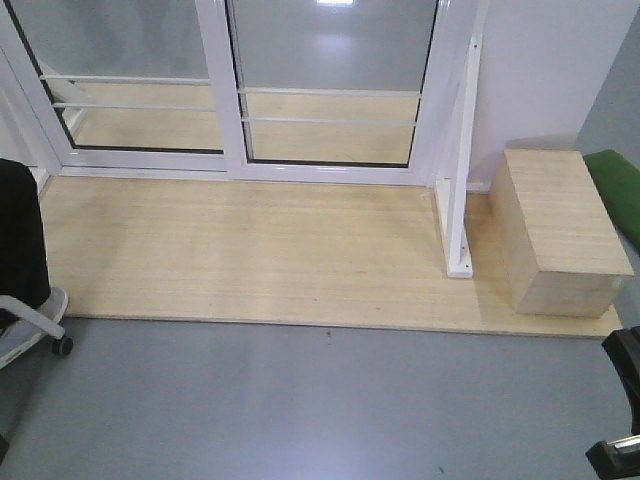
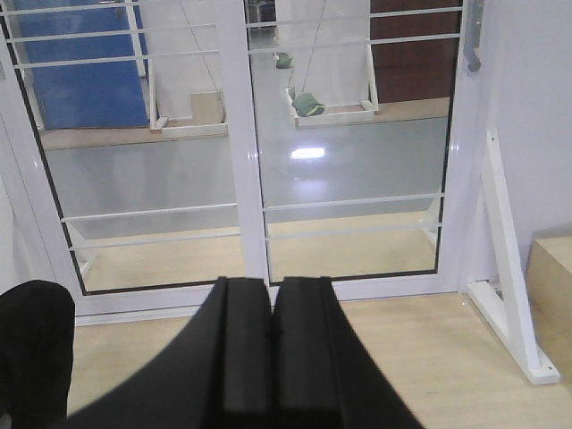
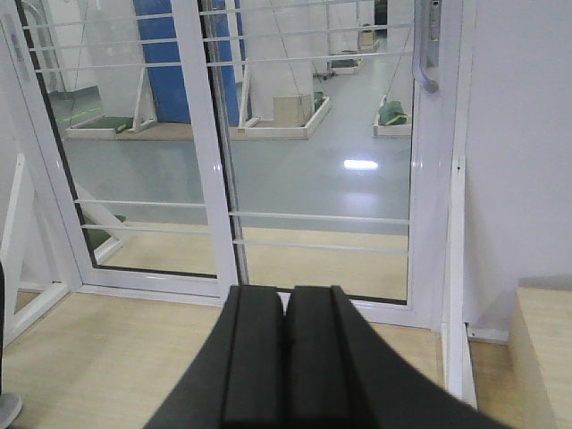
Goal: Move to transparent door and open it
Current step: 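Drive the base forward up to the white-framed sliding glass door, then approach closer and align the base with the silver door handle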
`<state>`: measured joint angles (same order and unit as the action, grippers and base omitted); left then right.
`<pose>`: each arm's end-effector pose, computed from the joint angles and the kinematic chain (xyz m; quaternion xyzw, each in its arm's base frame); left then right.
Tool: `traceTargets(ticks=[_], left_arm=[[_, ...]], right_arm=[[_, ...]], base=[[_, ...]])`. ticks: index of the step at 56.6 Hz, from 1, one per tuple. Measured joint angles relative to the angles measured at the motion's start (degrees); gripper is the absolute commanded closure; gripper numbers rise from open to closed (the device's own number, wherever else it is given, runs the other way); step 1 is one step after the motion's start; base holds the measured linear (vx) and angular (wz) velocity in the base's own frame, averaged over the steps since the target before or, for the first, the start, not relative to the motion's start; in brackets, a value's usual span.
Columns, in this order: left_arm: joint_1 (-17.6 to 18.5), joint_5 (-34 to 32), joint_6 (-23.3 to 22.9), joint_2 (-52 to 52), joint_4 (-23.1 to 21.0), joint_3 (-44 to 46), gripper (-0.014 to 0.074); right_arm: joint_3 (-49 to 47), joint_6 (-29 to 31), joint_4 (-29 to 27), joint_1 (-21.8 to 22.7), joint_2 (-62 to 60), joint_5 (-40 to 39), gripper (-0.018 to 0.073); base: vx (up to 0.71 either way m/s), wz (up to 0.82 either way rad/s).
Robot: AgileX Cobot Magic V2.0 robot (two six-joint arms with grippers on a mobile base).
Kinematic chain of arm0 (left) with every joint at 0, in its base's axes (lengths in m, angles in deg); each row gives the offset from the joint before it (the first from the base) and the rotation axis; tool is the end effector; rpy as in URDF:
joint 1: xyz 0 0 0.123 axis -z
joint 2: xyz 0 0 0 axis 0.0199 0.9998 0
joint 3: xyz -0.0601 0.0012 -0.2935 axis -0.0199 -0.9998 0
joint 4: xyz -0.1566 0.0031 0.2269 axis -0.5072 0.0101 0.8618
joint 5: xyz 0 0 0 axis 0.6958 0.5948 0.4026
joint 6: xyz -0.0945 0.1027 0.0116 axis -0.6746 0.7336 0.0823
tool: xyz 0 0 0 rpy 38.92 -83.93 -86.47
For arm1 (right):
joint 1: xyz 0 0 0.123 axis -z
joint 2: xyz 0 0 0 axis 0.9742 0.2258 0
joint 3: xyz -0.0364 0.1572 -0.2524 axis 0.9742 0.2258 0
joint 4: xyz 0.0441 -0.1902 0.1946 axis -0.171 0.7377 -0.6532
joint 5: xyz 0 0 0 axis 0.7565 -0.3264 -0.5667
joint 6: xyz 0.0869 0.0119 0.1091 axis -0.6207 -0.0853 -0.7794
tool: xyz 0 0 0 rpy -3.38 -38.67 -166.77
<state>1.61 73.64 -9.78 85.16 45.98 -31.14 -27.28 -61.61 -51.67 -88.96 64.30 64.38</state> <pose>0.1147 -0.0079 0.1875 0.0474 0.7314 -0.0002 0.6803 0.1125 0.0251 0.1866 -0.0521 0.7303 0.0991 0.6739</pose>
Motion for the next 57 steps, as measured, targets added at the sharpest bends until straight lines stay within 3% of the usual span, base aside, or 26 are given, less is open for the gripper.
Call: traceTargets(ticks=[57], left_arm=[[0.0,0.0,0.0,0.0,0.0,0.0,0.0594]], right_arm=[[0.0,0.0,0.0,0.0,0.0,0.0,0.0564]], base=[[0.47,0.01]])
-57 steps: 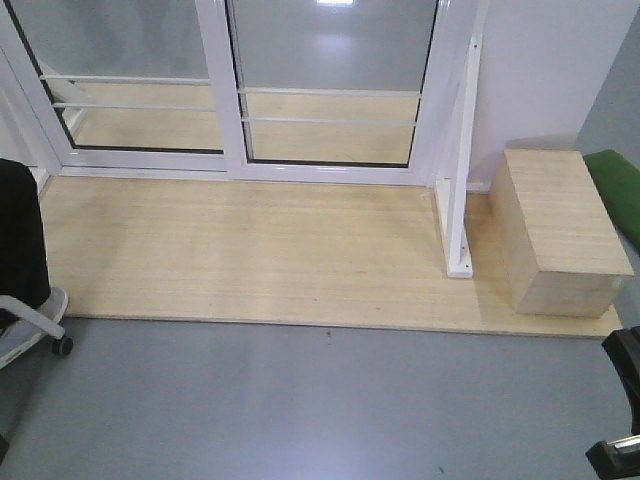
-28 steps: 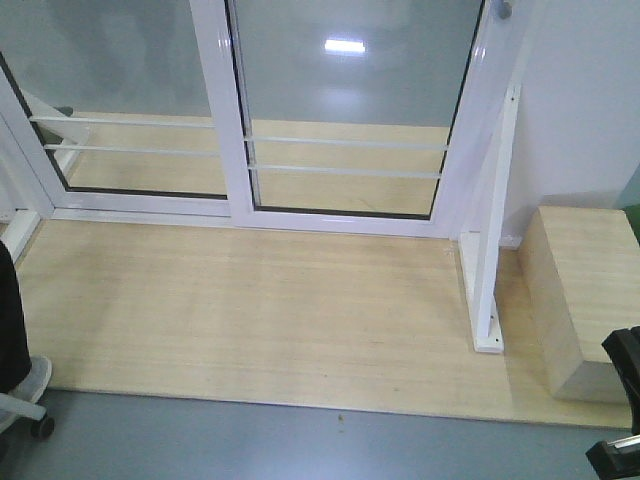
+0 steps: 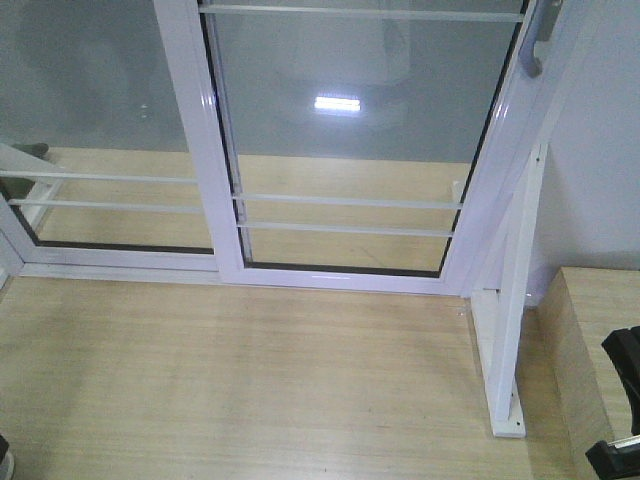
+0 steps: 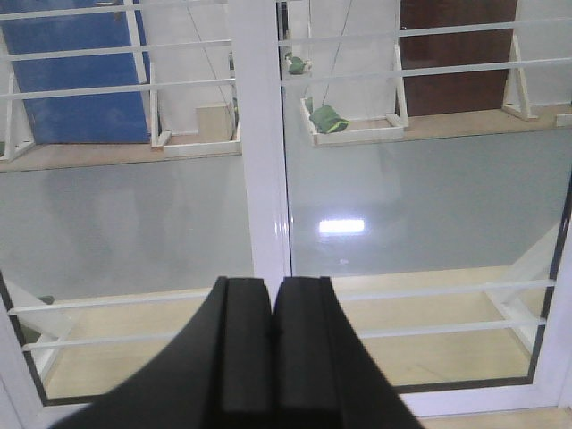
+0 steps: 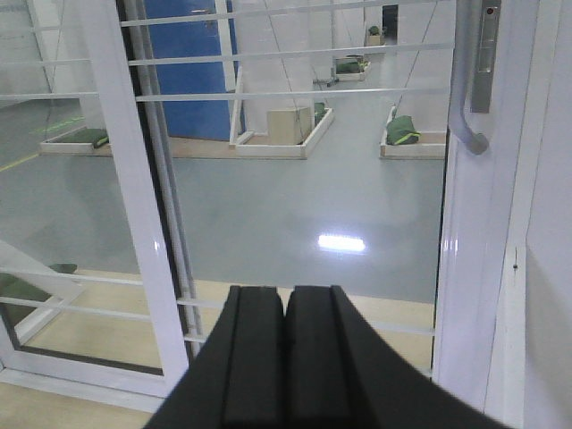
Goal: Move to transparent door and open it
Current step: 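Approach closer and align the base with the silver door handle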
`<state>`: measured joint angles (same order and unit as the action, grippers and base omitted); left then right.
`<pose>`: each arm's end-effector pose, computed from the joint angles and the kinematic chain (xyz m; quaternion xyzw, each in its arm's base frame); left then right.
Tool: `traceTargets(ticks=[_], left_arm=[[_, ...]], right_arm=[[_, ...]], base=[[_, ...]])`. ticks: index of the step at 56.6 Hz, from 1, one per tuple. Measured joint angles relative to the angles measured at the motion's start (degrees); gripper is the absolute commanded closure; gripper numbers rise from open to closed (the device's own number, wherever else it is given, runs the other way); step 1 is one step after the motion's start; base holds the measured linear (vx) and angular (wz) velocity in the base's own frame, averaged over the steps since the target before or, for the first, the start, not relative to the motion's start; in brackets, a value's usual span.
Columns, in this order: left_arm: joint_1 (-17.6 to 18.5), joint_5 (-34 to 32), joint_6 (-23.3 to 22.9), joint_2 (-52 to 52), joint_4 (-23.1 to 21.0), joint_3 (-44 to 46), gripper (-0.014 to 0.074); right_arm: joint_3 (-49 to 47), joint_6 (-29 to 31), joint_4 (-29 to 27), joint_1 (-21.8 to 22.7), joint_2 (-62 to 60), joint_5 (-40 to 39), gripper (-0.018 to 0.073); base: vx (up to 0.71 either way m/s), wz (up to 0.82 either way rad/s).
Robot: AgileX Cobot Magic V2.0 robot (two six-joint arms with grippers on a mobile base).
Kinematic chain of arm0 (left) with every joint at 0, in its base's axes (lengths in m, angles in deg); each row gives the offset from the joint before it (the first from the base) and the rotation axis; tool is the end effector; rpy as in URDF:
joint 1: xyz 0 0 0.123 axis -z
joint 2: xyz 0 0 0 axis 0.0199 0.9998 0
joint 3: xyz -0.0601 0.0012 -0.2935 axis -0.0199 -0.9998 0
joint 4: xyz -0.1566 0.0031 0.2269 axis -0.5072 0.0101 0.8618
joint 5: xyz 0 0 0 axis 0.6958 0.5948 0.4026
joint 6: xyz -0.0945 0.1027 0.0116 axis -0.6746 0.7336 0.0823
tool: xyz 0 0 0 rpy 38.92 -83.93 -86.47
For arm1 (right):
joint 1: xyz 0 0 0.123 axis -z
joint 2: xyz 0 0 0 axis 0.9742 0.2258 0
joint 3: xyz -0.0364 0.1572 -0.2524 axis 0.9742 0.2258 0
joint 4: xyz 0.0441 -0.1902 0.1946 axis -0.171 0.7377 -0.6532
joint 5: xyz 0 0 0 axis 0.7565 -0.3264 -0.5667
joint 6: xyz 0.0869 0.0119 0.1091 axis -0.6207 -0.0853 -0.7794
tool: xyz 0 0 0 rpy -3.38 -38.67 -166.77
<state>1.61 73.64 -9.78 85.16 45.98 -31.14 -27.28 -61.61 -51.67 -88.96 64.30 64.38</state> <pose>0.1147 -0.0079 0.1875 0.0474 0.7314 -0.0002 0.6803 0.1125 0.0251 0.1866 -0.0521 0.7303 0.0991 0.6739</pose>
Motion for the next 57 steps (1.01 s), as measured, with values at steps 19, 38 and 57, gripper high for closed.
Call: traceTargets(ticks=[19,38,57], left_arm=[[0.0,0.0,0.0,0.0,0.0,0.0,0.0594],[0.0,0.0,0.0,0.0,0.0,0.0,0.0594],[0.0,0.0,0.0,0.0,0.0,0.0,0.0594]], right_arm=[[0.0,0.0,0.0,0.0,0.0,0.0,0.0564],[0.0,0.0,0.0,0.0,0.0,0.0,0.0564],[0.0,0.0,0.0,0.0,0.0,0.0,0.0564]], base=[[0.36,-0.14],[0.25,-0.08],[0.11,0.02]])
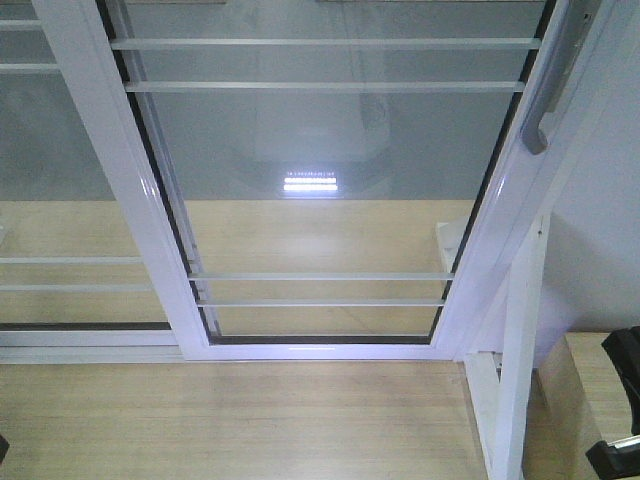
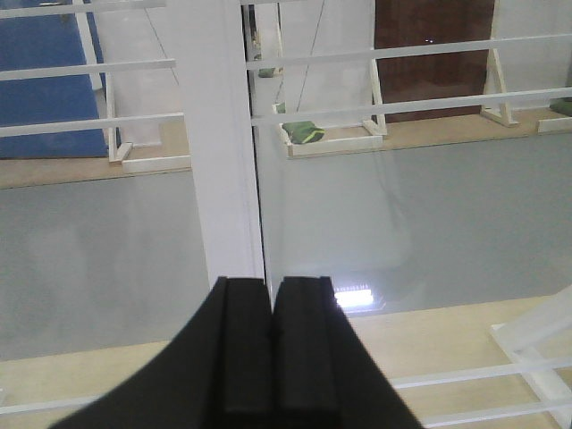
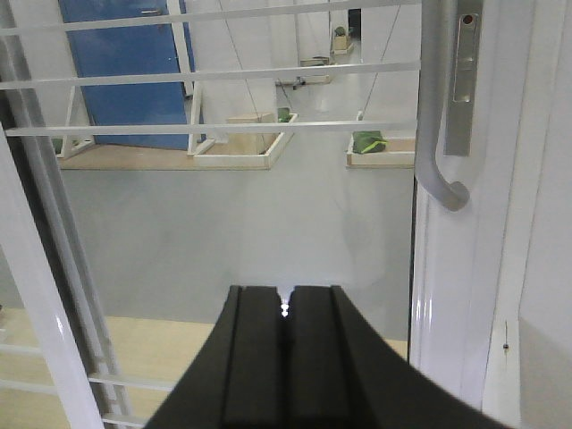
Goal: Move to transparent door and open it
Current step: 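Approach closer and align the base with the silver door handle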
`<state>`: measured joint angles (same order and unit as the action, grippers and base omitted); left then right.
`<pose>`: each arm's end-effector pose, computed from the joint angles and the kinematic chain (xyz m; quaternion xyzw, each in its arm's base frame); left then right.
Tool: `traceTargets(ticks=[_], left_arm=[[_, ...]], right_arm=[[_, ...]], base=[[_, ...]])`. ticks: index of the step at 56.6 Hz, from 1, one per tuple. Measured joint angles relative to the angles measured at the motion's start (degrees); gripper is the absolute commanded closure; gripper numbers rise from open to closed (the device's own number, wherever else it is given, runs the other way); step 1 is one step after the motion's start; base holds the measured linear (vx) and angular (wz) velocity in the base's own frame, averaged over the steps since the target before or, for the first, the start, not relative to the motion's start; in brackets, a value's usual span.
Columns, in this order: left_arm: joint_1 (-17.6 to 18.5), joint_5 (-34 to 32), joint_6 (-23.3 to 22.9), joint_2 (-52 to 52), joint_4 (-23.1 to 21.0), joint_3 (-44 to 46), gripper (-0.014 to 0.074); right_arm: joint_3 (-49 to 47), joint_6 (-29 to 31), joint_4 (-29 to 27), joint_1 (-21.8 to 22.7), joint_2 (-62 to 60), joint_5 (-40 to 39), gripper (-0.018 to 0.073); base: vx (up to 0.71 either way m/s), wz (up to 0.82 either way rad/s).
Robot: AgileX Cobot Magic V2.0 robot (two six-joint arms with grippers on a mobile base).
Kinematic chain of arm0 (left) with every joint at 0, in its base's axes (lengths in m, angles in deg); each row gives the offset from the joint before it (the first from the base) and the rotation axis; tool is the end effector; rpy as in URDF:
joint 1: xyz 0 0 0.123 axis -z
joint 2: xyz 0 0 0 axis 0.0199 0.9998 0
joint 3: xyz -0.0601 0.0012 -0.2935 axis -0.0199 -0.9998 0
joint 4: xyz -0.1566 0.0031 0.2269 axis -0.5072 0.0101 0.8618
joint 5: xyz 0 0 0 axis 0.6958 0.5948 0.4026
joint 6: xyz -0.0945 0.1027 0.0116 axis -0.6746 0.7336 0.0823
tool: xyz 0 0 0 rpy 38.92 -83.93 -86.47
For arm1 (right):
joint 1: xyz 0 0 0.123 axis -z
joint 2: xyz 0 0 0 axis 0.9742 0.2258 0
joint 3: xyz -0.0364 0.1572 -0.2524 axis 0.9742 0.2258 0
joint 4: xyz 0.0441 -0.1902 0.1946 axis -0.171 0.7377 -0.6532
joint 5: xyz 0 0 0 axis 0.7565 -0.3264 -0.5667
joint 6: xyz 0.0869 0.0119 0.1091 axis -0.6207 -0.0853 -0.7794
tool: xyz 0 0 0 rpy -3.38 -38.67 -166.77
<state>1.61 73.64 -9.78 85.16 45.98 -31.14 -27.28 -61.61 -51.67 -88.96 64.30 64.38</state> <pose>0.1147 -0.0079 0.1875 0.0474 0.7314 -0.0002 0.6803 0.1125 0.0251 0.1866 -0.0521 0.7303 0.0991 0.6739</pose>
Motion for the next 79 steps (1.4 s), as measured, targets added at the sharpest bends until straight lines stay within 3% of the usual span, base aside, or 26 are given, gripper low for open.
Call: traceTargets(ticks=[79], left_arm=[[0.0,0.0,0.1,0.0,0.0,0.0,0.0594]], right_arm=[[0.0,0.0,0.0,0.0,0.0,0.5,0.0564]], base=[[0.03,0.01]])
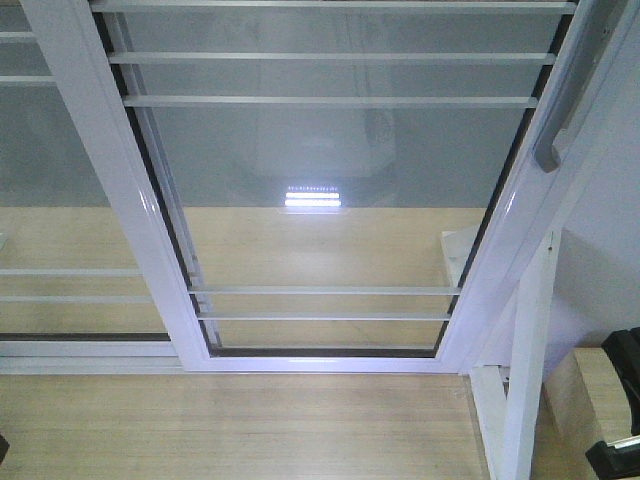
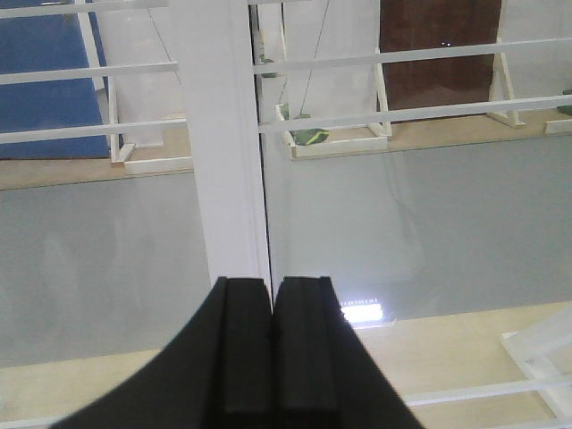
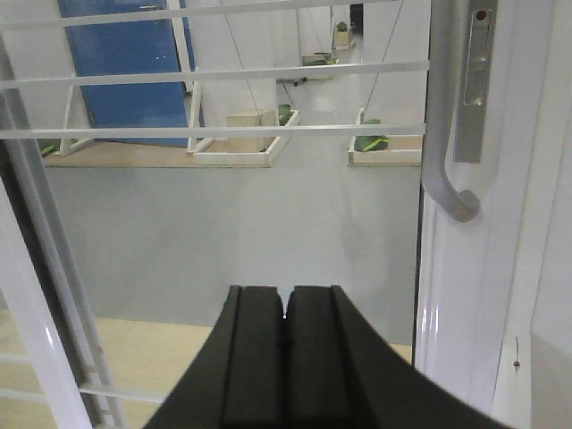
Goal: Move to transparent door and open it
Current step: 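Approach closer and align the base with the silver door handle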
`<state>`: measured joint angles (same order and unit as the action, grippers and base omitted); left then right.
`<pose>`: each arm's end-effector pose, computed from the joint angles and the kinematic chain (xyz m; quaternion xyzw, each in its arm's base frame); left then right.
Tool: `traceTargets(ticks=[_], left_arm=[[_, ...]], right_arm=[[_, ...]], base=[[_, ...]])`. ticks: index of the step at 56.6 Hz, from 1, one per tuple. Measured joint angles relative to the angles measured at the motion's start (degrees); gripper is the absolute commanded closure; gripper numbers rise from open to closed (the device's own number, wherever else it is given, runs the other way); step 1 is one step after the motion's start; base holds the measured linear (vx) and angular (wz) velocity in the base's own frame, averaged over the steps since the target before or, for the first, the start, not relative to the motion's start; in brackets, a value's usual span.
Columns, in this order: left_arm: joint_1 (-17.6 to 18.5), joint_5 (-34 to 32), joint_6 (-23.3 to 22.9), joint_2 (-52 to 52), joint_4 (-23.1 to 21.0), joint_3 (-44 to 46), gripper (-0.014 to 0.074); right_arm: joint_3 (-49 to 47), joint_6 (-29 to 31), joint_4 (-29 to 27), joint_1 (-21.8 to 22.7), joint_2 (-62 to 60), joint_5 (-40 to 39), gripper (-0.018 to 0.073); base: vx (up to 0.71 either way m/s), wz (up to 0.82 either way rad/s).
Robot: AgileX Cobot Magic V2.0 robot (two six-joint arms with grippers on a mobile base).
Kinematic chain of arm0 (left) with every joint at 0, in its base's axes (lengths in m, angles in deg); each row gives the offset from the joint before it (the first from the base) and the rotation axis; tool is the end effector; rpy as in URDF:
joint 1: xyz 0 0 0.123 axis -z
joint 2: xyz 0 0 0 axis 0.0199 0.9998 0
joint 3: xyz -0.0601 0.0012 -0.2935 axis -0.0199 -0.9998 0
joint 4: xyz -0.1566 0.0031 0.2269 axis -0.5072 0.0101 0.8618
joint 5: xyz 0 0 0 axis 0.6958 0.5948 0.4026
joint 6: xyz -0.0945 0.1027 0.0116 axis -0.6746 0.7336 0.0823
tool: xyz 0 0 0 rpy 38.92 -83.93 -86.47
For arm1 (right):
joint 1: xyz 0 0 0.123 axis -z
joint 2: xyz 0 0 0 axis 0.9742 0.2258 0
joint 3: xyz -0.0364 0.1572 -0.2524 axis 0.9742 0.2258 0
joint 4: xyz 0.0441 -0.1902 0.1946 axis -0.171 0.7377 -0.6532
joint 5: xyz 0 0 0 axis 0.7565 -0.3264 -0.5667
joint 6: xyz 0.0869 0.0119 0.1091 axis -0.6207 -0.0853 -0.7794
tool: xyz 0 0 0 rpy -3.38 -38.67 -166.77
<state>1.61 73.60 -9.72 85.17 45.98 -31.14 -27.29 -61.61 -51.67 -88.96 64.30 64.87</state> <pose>0.1147 -0.0079 0.1876 0.0477 0.7312 0.0002 0.6805 0.1124 0.0252 0.1855 -0.0525 0.7331 0.0989 0.6708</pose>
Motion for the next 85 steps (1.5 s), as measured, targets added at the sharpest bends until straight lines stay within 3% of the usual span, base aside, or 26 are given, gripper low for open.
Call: traceTargets(ticks=[58,74,85], left_arm=[[0.0,-1.9,0.0,0.0,0.0,0.0,0.0594],[0.0,-9.9,-1.9,0.0,-1.0,0.0,0.0594],[0.0,-11.0,-4.4,0.4,-1.5,5.2,0.0594]], right_arm=[[0.0,0.0,0.0,0.0,0.0,-2.0,0.0564],[0.0,4.7,0.0,0.0,0.0,-11.7,0.0564],[-6.1,11.6,0.0,0.0,0.1,-8.0,0.0564]], base=[[0.00,0.00],[0.00,0.00],[0.00,0.00]])
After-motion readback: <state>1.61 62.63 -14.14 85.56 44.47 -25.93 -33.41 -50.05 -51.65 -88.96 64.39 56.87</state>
